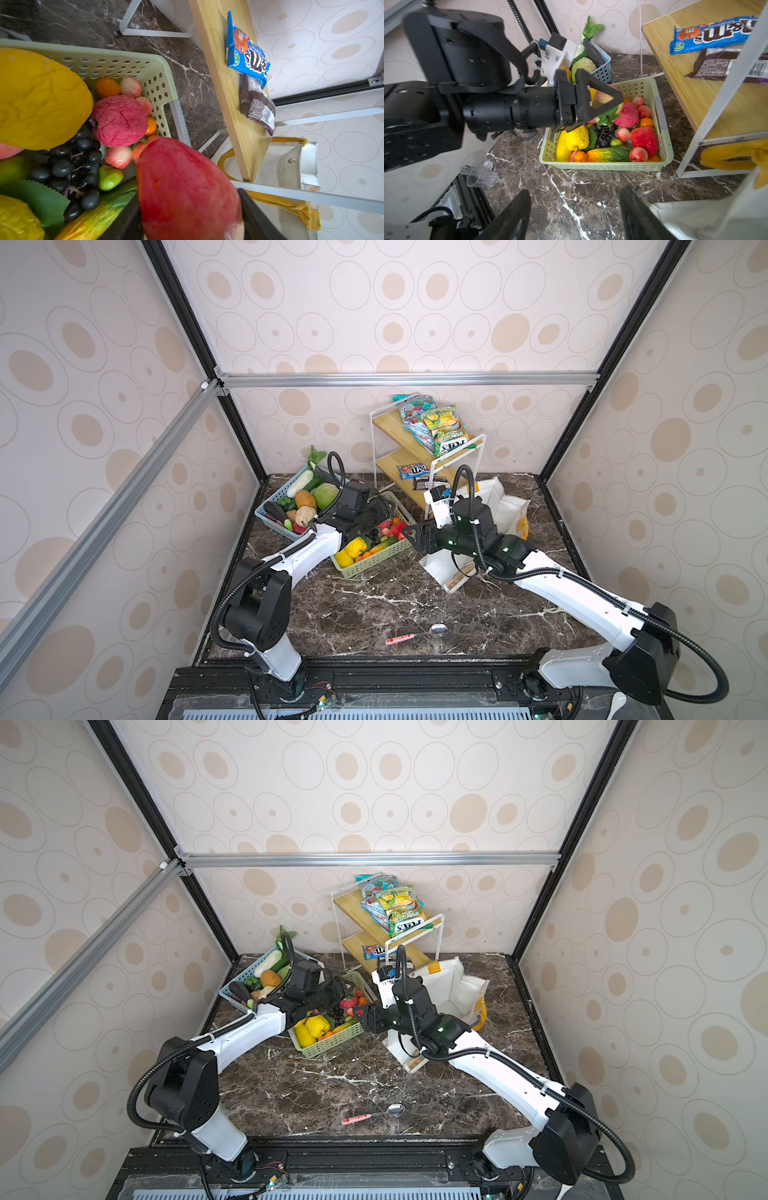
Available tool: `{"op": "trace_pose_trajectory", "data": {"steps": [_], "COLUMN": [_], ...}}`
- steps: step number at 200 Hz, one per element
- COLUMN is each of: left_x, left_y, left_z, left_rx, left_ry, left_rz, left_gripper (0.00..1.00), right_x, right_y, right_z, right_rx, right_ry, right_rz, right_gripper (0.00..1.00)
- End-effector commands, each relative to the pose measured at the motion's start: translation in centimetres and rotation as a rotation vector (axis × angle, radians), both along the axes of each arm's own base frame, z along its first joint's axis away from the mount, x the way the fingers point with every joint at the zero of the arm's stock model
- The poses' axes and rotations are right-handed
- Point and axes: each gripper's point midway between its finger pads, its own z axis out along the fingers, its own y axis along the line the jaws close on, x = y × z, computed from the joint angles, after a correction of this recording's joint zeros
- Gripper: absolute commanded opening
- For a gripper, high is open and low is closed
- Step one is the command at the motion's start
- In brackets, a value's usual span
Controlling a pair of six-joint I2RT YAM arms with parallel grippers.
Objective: Place the food into the grocery bag and tie it
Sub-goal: 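Lift the red pear with the left gripper while the right gripper approaches it, then close the right gripper on the red pear held by the left gripper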
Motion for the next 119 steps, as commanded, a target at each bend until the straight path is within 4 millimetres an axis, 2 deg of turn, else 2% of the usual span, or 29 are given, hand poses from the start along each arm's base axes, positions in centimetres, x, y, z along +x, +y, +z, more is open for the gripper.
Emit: {"op": "trace_pose_trajectory", "data": {"steps": [1, 54, 119], "left_x": [-0.2, -0.9, -1.2], "left_y": [0.7, 1.8, 1.8], "left_z": [2.4, 3.6, 4.2], "left_rx": [-0.056, -0.095, -0.126], "left_ry": [-0.028, -0.037, -0.041], "left_rz": [0.007, 0.012, 0.004], "left_gripper": [0.64, 0.64, 0.65], "right_x": [1.7, 3.9, 5.5], "right_y": [1.0, 3.3, 5.5], "right_z": [1.8, -0.4, -1.9], "right_rx": [0.062, 0.092, 0.140], "right_ry": [-0.104, -0.098, -0.084], "right_rz": [-0.056, -0.069, -0.057], "right_gripper": [0.71, 0.71, 0.74]}}
